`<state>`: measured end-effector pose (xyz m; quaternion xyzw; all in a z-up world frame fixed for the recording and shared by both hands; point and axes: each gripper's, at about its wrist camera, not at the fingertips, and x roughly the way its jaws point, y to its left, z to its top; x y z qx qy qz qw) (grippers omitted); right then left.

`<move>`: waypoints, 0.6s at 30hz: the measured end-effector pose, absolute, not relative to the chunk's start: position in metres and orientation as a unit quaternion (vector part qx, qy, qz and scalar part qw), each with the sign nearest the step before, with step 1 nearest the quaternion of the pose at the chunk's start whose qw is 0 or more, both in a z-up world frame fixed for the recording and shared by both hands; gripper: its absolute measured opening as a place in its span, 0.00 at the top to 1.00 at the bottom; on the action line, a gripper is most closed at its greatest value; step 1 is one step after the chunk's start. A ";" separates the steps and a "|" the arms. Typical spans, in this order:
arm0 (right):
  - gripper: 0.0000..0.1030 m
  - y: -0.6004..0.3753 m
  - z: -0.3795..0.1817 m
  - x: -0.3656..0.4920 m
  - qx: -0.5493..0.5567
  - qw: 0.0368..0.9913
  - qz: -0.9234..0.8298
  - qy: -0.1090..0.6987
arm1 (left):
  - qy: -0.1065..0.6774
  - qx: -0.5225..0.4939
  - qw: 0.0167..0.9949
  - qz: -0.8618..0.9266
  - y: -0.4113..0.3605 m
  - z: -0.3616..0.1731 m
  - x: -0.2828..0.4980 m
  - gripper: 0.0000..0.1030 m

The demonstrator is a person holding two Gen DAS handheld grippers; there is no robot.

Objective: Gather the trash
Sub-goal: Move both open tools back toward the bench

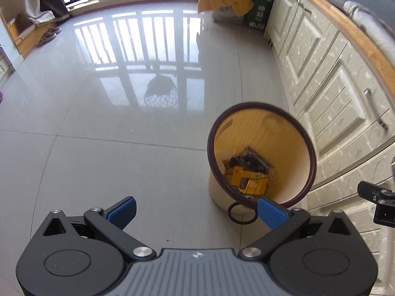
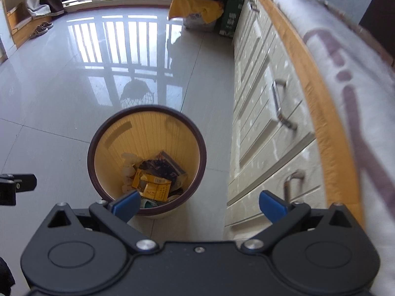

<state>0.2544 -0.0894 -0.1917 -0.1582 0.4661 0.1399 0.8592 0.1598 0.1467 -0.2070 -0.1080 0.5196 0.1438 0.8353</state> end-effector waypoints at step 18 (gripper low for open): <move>0.00 -0.118 -0.082 0.219 -0.082 0.943 0.143 0.290 | 0.376 -0.093 0.911 0.139 0.125 -0.114 0.143 0.00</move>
